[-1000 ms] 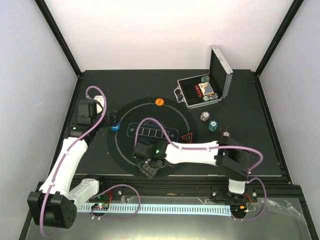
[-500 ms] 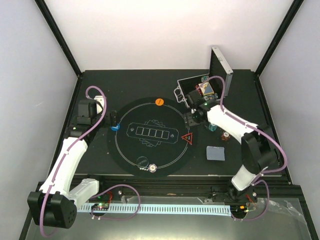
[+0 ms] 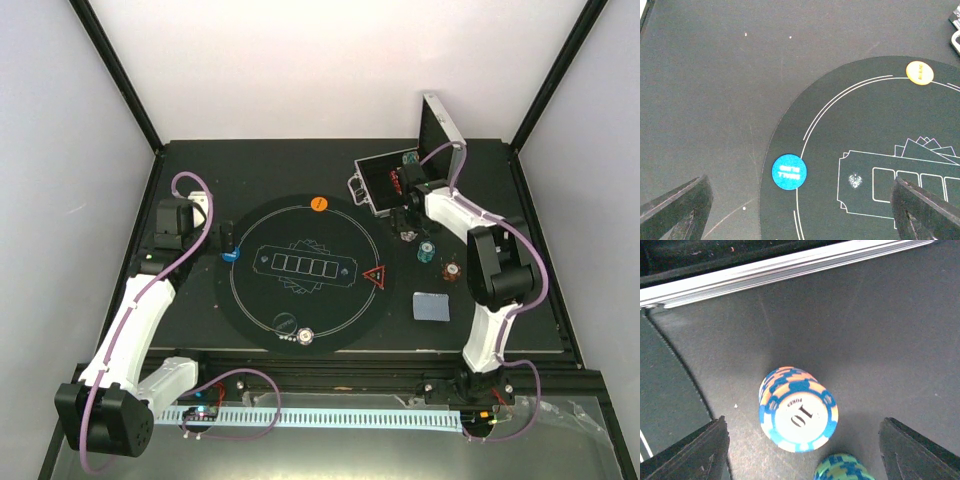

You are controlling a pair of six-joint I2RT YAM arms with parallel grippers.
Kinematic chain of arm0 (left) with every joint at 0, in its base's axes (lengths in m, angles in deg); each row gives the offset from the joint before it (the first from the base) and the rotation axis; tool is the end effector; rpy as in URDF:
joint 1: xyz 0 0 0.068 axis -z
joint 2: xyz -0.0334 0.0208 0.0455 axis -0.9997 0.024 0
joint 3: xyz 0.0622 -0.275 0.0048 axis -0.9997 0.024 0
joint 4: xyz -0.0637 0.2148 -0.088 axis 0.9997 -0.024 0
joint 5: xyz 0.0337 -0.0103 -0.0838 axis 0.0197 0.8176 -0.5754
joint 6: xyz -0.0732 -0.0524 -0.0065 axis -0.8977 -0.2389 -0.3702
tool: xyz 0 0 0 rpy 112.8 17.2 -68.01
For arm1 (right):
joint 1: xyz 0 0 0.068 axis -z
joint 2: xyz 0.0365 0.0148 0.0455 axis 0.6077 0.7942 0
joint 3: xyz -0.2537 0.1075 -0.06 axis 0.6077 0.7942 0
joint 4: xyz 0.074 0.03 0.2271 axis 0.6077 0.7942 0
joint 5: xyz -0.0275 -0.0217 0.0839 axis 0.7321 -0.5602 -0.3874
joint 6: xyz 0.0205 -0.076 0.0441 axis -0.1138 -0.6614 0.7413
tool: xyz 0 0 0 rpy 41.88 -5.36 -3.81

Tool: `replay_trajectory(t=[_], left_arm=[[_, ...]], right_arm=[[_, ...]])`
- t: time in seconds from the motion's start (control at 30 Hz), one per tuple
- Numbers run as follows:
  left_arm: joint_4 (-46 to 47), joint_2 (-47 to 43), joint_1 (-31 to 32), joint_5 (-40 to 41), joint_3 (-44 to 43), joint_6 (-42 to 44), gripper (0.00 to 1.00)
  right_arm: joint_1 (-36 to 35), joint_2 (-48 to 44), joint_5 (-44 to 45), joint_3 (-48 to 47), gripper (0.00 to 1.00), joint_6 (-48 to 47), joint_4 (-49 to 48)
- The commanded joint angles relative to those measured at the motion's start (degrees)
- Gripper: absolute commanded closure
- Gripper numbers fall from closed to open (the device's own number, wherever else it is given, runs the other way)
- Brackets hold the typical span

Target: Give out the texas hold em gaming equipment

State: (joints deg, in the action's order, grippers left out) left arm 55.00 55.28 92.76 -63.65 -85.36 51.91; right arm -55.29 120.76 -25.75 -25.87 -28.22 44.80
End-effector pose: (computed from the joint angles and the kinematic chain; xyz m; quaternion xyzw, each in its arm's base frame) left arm 0.2145 -0.0163 0.2721 -0.0042 0.9065 -0.0377 0.4206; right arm 0.3604 0.1004 0.1676 -0.0100 0.9841 -0.0457 0.1715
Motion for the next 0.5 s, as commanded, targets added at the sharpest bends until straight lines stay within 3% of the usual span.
replay_trajectory(t=[0.0,0.47], left_arm=[[0.50,0.42,-0.41,-0.83,-0.49,0.18,0.01],[0.41,1.11,-0.36,-1.36,-0.76,0.21,0.01]], right_arm=[[1.15,2.91,-1.46,-2.14,0.19,-1.12,-0.97],[1.43,6.20,-2.55,-3.43,0.43,-1.44,-1.73]])
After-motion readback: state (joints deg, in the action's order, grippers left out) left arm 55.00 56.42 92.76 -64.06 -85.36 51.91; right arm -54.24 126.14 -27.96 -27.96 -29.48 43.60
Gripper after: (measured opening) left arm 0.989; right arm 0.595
